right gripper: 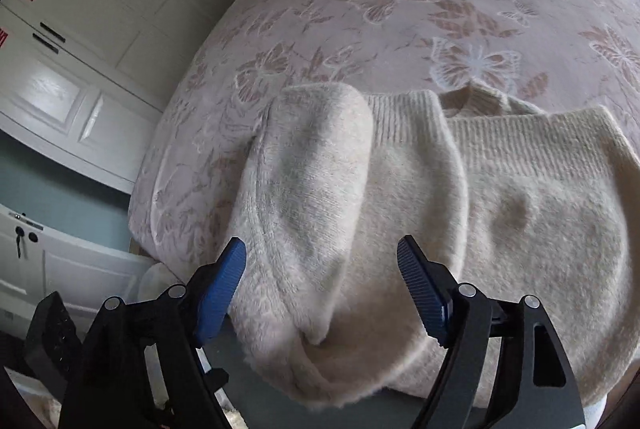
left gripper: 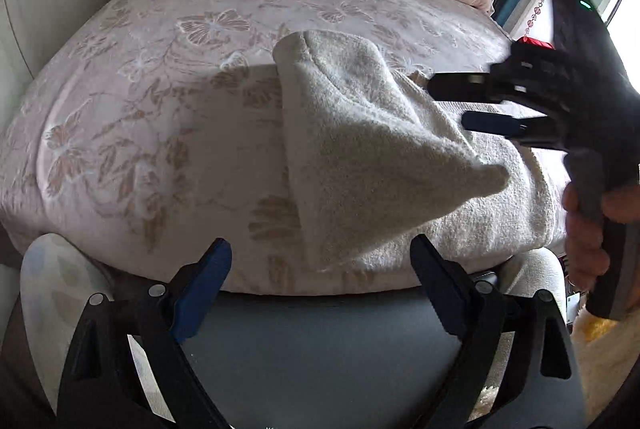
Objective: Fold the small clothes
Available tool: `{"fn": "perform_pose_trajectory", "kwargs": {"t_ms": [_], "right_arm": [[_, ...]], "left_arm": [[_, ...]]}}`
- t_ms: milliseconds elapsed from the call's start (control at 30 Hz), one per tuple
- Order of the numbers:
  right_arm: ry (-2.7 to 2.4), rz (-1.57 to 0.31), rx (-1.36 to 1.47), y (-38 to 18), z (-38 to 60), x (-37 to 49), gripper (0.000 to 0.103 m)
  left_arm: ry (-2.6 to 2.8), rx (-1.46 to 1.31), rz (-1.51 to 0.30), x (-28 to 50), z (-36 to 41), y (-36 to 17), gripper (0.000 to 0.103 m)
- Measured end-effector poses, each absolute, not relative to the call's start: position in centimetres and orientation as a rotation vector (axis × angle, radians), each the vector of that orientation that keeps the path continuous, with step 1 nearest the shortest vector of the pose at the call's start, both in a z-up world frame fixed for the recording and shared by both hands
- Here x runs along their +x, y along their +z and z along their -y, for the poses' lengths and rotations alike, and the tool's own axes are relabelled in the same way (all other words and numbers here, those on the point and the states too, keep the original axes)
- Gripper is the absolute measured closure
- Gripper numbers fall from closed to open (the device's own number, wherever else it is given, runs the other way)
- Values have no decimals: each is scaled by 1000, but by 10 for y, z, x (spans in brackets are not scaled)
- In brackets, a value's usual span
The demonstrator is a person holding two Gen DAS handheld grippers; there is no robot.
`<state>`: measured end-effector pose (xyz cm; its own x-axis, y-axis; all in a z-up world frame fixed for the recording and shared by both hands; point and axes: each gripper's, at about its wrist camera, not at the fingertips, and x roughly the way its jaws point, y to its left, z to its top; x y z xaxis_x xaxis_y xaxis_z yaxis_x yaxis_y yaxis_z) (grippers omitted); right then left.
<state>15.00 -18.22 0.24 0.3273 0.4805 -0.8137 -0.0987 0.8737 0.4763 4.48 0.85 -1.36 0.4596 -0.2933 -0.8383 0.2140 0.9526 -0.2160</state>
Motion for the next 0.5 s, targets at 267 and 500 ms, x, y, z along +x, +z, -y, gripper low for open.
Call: {"fn": "perform_pose_trajectory", "kwargs": {"t_ms": [267, 500], "right_arm": [[374, -1088, 370, 20, 185, 120, 92], [101, -1253, 238, -35, 231, 116, 66]], "left_arm": [[-358, -82, -1045, 36, -9, -13, 14], [-370, -112, -1112, 46, -4, -33, 14]]}}
